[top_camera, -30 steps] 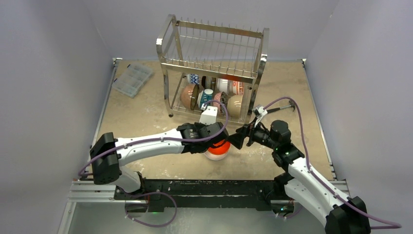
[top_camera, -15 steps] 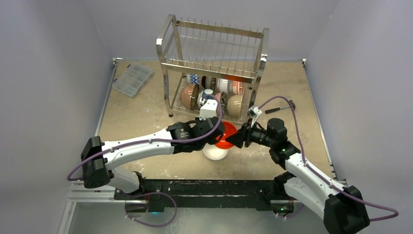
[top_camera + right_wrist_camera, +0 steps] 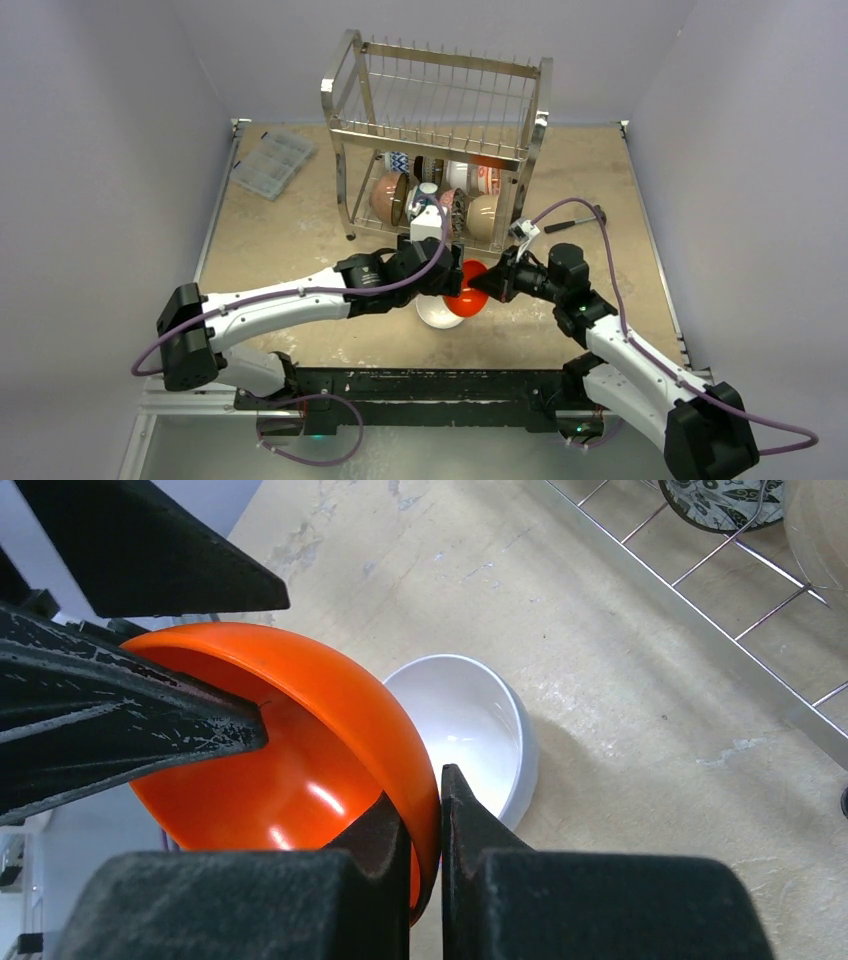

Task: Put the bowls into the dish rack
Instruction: Turn the bowl upside down on the dish rack.

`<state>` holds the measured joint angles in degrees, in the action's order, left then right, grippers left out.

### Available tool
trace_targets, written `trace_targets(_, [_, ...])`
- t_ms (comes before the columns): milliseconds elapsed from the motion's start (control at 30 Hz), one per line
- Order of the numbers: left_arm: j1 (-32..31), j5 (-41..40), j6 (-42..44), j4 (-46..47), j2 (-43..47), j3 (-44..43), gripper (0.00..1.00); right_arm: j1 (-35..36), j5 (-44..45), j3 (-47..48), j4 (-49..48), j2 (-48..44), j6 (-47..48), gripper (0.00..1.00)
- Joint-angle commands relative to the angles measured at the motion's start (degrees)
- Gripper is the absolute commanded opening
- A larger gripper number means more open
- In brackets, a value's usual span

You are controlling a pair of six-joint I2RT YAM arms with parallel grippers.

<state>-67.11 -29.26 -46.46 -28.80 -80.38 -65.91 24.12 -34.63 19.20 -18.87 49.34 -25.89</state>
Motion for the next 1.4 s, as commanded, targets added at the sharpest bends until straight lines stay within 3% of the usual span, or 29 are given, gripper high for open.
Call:
trace_targets(0, [3.60,8.97,1.70,9.84,5.09,4.99,0.74,0.23,-2.00,0.60,-1.78,-1.70,0.70,0.00])
trace_targets(200, [10.26,24.10,0.13,22.41,11.15,14.28,0.82,0.23,-2.02,0.58,-1.55,-2.11,0.96,0.00])
trace_targets(467, [11.47,30.04,-0.95,30.82,17.30,21.49,0.98,0.23,-3.40,1.93,-3.38,-2.05,1.00,0.00])
trace_targets(800, [11.62,37.56,-2.52,38.86,20.88,27.15,0.94,0.23,-7.02,1.98,-7.50,-4.63,-0.97,0.00])
trace_targets(1133, [11.59,39.05,-3.58,40.87,17.02,27.71,0.92,0.24,-7.83,1.82,-8.80,-5.42,-2.31,0.00])
trace_targets(1367, [11.65,43.13,-4.99,45.98,14.30,27.93,0.83,0.28,-7.26,1.65,-8.19,-4.87,-1.85,0.00])
